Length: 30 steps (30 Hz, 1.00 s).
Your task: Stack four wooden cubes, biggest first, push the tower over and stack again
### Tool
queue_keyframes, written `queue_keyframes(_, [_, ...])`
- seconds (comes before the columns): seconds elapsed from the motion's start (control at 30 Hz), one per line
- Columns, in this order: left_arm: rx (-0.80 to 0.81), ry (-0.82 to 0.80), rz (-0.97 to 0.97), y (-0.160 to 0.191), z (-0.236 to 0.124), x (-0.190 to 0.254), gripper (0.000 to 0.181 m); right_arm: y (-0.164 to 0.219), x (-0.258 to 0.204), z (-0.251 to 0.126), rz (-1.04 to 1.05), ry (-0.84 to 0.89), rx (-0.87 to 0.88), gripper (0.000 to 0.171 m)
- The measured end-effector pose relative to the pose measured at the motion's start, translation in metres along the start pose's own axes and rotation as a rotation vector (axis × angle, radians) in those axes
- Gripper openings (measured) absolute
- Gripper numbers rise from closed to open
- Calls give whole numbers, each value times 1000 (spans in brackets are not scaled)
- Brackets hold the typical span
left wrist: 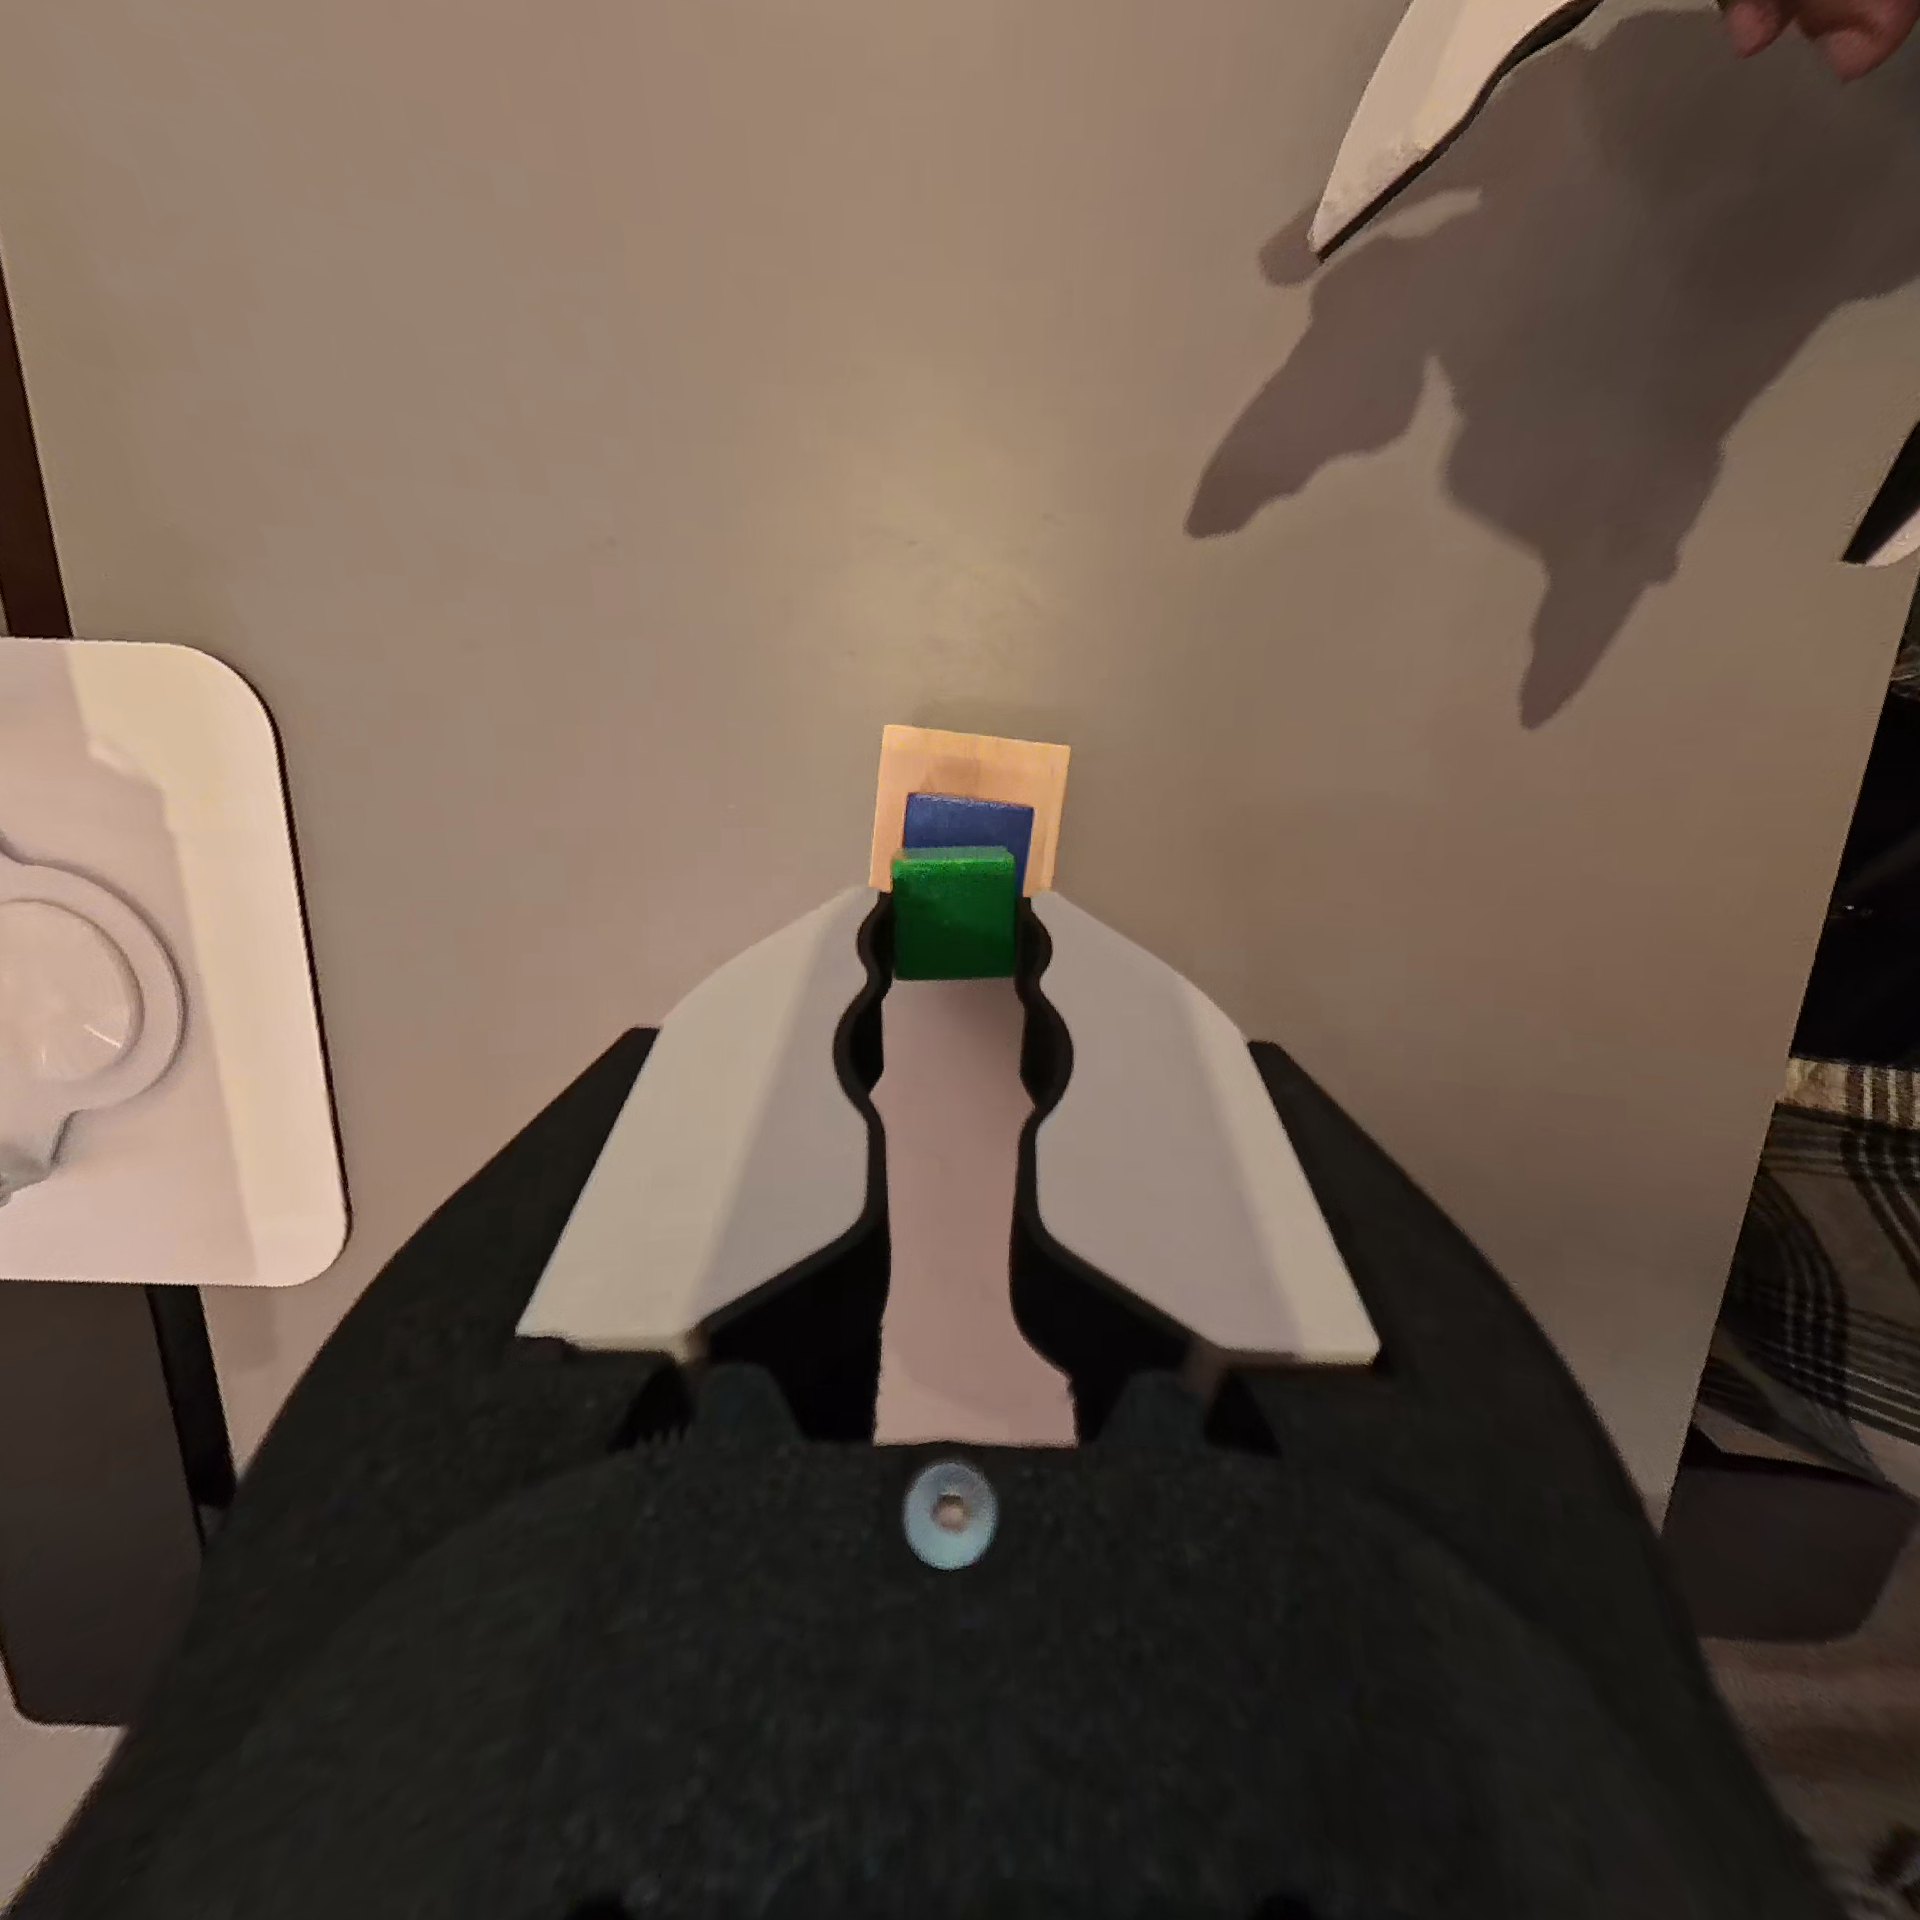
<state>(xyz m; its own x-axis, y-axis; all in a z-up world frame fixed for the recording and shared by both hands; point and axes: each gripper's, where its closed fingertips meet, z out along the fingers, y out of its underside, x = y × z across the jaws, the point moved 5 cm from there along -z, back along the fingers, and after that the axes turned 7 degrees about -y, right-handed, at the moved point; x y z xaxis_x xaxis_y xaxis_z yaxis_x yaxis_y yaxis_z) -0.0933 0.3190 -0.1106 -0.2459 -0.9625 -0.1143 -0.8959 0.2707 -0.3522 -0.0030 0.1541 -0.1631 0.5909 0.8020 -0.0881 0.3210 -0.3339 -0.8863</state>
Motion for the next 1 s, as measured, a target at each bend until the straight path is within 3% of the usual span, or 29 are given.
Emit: queue_keyframes(1.0, [-37,35,49,-3,13,1,27,1,1,-2,5,2,4,116])
